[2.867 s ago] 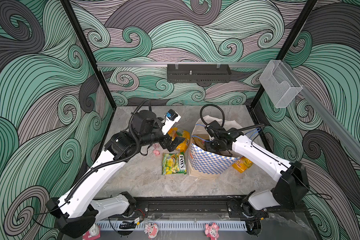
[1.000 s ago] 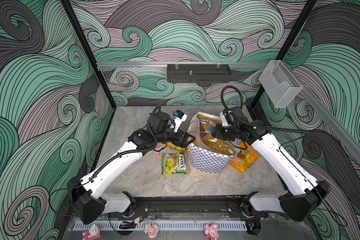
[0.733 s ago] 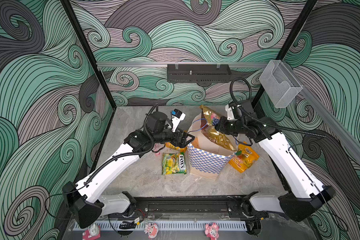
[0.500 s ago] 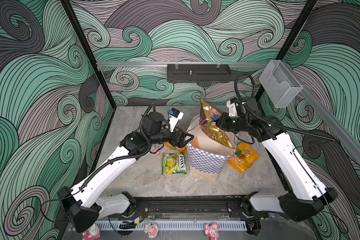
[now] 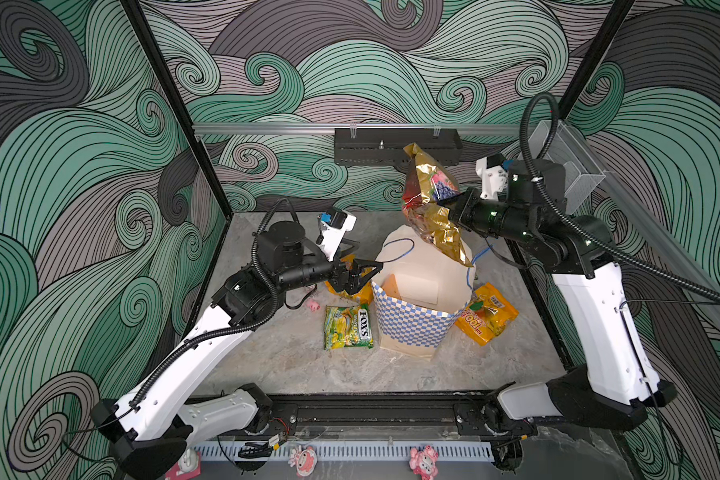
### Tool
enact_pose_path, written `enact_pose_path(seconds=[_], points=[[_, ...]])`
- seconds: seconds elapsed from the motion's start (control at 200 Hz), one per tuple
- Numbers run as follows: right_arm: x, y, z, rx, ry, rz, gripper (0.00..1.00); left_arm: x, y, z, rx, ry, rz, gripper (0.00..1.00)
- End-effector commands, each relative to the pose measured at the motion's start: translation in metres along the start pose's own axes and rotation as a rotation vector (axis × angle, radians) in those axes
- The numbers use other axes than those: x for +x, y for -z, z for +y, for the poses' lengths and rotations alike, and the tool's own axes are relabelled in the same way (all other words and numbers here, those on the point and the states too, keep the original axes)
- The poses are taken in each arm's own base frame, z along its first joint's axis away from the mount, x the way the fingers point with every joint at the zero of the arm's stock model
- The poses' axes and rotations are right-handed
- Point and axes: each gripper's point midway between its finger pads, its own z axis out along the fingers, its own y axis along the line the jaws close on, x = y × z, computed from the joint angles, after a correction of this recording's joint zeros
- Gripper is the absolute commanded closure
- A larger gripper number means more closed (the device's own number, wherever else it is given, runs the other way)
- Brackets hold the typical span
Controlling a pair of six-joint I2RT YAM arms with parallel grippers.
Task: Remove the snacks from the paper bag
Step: 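Lift the gold candy bag up out of the paper bag with the right gripper, then lower the gold candy bag onto the table beside the bag and release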
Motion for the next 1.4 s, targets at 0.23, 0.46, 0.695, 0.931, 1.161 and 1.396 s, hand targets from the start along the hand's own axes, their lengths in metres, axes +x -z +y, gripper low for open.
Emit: enact_pose_path(seconds=[0.23, 0.46, 0.695, 0.931, 1.161, 1.396], points=[[-0.092, 0.06, -0.034, 0.134, 0.07, -0.329, 1.0, -0.052, 0.026, -0.03, 0.073, -0.153, -0.139, 0.11], [-0.112, 0.065, -0.108, 0.3, -0.041, -0.362, 1.0, -0.042, 0.033, -0.028, 0.054, -0.186, -0.107, 0.1], [-0.102, 0.056, -0.185, 0.435, -0.153, -0.297, 1.0, -0.034, 0.04, -0.023, 0.009, -0.217, -0.082, 0.1], [-0.057, 0.014, -0.245, 0.467, -0.26, -0.193, 1.0, -0.03, 0.04, -0.019, -0.014, -0.224, -0.064, 0.09], [-0.005, -0.039, -0.299, 0.455, -0.356, -0.045, 1.0, -0.03, 0.035, -0.017, -0.016, -0.22, -0.049, 0.09], [0.033, -0.086, -0.352, 0.501, -0.372, 0.085, 1.0, -0.028, 0.045, -0.011, -0.071, -0.216, -0.06, 0.09]])
